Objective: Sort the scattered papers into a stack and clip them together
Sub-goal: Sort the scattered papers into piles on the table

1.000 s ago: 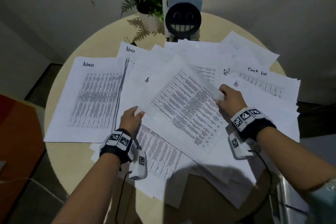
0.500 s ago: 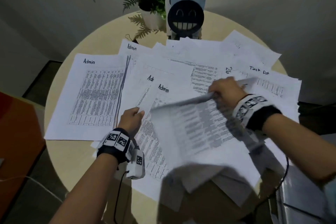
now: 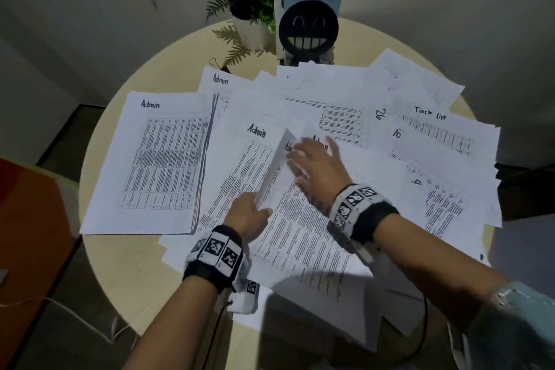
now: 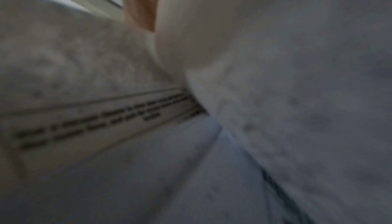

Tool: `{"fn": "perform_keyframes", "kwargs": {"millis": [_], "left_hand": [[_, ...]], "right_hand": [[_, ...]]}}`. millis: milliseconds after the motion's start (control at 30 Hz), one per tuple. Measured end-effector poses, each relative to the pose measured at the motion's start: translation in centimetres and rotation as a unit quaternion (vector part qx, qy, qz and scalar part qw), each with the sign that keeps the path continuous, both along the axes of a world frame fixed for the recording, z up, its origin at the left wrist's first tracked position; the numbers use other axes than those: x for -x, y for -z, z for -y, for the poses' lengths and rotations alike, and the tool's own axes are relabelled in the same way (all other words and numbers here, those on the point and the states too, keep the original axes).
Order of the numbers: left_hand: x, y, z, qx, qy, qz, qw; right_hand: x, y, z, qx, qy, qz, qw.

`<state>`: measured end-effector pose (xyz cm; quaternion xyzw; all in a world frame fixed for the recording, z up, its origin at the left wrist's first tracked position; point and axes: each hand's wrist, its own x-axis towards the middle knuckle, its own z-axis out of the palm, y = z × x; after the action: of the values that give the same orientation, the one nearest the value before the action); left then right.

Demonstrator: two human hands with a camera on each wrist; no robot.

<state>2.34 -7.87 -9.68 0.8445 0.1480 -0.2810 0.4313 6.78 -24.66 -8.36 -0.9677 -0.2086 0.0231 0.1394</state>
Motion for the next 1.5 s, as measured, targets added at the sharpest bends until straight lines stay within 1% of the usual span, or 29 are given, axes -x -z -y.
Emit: {"fn": "perform_keyframes", "kwargs": {"millis": [33, 67, 100, 133, 167, 200, 233, 300, 400, 500, 567, 600, 633, 700, 767, 800, 833, 867, 900, 967, 1033, 1100, 1167, 1233, 1267, 1300, 1367, 1433, 1500], "left_hand": [[0.0, -0.2, -0.1, -0.004, -0.013, 0.009, 1.0], [-0.2, -0.1, -0.6, -0.01, -0.033, 0.018, 0.999], [-0.4, -0.4, -1.2, -0.013, -0.055, 0.04, 0.998], [-0.7, -0.8, -2.1, -0.008, -0.084, 0.049, 0.995], [-1.0, -1.3, -3.1, 0.005, -0.117, 0.06, 0.991], [-1.5, -1.5, -4.2, 0.03, -0.148, 0.061, 0.987], [-2.0, -1.9, -5.3, 0.045, -0.178, 0.062, 0.981], [-2.9, -2.7, -7.6, 0.044, -0.21, 0.068, 0.974], [-4.0, -2.4, -10.6, -0.014, -0.207, 0.064, 0.976], [-4.3, -0.1, -12.4, -0.097, -0.135, -0.004, 0.986], [-4.6, 3.2, -13.5, -0.115, -0.097, -0.047, 0.988], [-4.4, 3.2, -13.2, -0.116, -0.082, -0.063, 0.988], [-3.8, 1.5, -12.2, -0.119, -0.066, -0.068, 0.988], [-3.0, -0.1, -11.0, -0.143, -0.035, -0.067, 0.987], [-2.7, -0.3, -10.8, -0.144, -0.04, -0.058, 0.987], [-2.7, -0.1, -10.9, -0.126, -0.048, -0.048, 0.99], [-2.6, -0.1, -11.0, -0.105, -0.07, -0.046, 0.991], [-2.6, 0.2, -11.1, -0.089, -0.087, -0.045, 0.991], [-2.6, 0.3, -11.2, -0.072, -0.107, -0.045, 0.991], [-2.5, 0.4, -11.2, -0.067, -0.114, -0.025, 0.991], [-2.5, -0.1, -10.9, -0.069, -0.067, -0.009, 0.995], [-2.6, -0.7, -10.4, -0.035, -0.039, -0.011, 0.999], [-2.8, -1.5, -9.5, 0.04, -0.061, -0.016, 0.997], [-2.8, -2.2, -8.4, 0.142, -0.091, -0.056, 0.984], [-2.6, -3.0, -7.7, 0.184, -0.081, -0.064, 0.977], [-2.6, -3.5, -7.0, 0.209, -0.063, -0.051, 0.975], [-2.4, -5.0, -5.6, 0.219, -0.064, -0.001, 0.974], [-2.6, -6.4, -4.7, 0.239, -0.081, 0.068, 0.965], [-3.1, -8.8, -4.3, 0.248, -0.081, 0.166, 0.951]], "right_hand": [[0.2, 0.0, 1.3, -0.029, 0.085, 0.008, 0.996], [0.5, -0.1, 2.5, -0.06, 0.18, 0.014, 0.982], [0.7, -0.1, 3.6, -0.096, 0.28, 0.011, 0.955], [0.9, 0.0, 4.4, -0.136, 0.375, -0.005, 0.917], [1.1, 0.2, 4.9, -0.171, 0.446, -0.041, 0.877], [1.4, 0.6, 5.0, -0.207, 0.486, -0.085, 0.845], [1.6, 1.0, 4.6, -0.243, 0.498, -0.124, 0.823], [2.5, 1.5, 3.1, -0.292, 0.484, -0.175, 0.806], [3.6, 1.9, -0.3, -0.305, 0.475, -0.217, 0.796], [4.1, 2.3, -3.3, -0.324, 0.493, -0.253, 0.767], [4.2, 2.1, -4.9, -0.324, 0.485, -0.269, 0.766], [4.2, 1.7, -5.7, -0.309, 0.472, -0.269, 0.781], [4.2, 1.3, -6.4, -0.289, 0.454, -0.259, 0.802], [4.4, 0.3, -7.9, -0.24, 0.401, -0.193, 0.862], [5.0, -0.4, -9.5, -0.171, 0.316, -0.111, 0.927], [5.4, -0.4, -10.2, -0.152, 0.269, -0.078, 0.948], [5.8, -0.4, -10.5, -0.153, 0.241, -0.058, 0.957], [6.0, -0.7, -10.5, -0.178, 0.238, -0.056, 0.953], [6.0, -1.0, -9.9, -0.215, 0.262, -0.056, 0.939], [5.7, -1.3, -7.8, -0.273, 0.343, -0.082, 0.895], [5.9, -1.3, -5.0, -0.32, 0.411, -0.115, 0.846], [6.6, -1.5, -2.6, -0.366, 0.45, -0.145, 0.801], [7.7, -1.7, -0.9, -0.424, 0.463, -0.163, 0.761], [8.8, -1.7, 0.1, -0.499, 0.449, -0.178, 0.72], [9.2, -1.8, 0.4, -0.52, 0.433, -0.196, 0.71], [9.4, -1.7, 0.4, -0.536, 0.417, -0.207, 0.704], [9.4, -2.2, 0.1, -0.555, 0.407, -0.21, 0.694], [9.0, -3.7, -0.4, -0.568, 0.403, -0.168, 0.698], [8.2, -6.3, -0.7, -0.57, 0.392, -0.095, 0.715]]}}
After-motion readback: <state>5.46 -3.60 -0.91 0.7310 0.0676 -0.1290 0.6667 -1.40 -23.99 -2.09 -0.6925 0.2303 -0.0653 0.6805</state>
